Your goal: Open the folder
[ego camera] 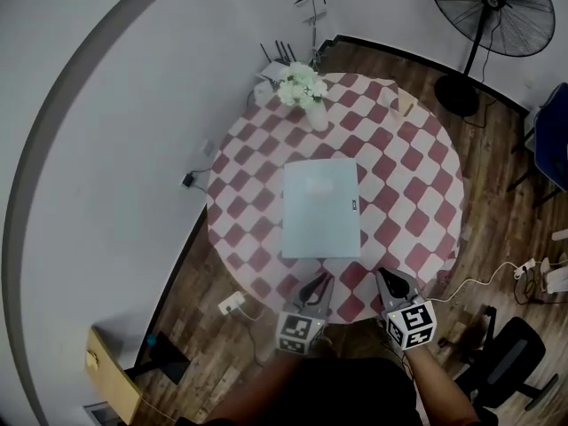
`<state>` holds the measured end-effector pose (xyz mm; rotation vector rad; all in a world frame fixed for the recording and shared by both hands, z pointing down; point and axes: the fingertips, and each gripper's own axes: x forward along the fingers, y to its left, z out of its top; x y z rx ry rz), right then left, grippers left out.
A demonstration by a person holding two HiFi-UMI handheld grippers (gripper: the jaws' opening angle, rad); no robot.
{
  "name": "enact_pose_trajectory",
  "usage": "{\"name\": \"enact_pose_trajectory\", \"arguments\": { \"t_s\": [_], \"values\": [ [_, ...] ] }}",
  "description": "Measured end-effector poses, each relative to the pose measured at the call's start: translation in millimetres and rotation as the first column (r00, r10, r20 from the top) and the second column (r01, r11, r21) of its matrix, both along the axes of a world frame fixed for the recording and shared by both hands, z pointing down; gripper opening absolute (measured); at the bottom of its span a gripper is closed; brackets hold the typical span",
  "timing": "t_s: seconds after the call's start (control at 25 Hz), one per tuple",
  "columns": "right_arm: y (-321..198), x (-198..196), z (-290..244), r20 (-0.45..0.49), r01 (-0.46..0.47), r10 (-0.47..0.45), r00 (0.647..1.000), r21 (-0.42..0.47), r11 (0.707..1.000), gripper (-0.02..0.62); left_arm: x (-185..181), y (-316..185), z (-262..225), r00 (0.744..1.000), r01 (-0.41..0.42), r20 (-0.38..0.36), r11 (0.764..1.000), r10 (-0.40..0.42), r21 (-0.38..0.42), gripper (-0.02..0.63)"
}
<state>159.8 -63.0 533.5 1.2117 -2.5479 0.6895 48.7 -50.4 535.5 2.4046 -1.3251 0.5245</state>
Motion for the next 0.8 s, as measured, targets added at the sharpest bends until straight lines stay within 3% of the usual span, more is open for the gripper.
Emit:
{"name": "enact_pose_trajectory", "arguments": {
  "t_s": [0.24, 0.48, 0.8],
  "values": [
    [-18.7, -11.4, 41.9, -0.001, 0.044, -0.044, 0.999, -0.086, 0.995, 0.003, 23.5, -33.5, 48.0, 0.995, -0.077, 0.059, 0.993, 0.083, -0.09, 0.037],
    [-39.6, -13.9, 79.4, -0.021, 0.032, -0.035, 0.999, -0.154, 0.988, 0.003, 38.8, -51.1, 94.6, 0.976, -0.144, 0.143, 0.979, 0.165, -0.146, 0.057],
    [-53.2, -35.2, 128.7, -0.005, 0.094, -0.098, 0.995, -0.242, 0.966, 0.015, 48.5, -59.3, 143.0, 0.94, -0.224, 0.213, 0.952, 0.268, -0.207, 0.083]
  ]
}}
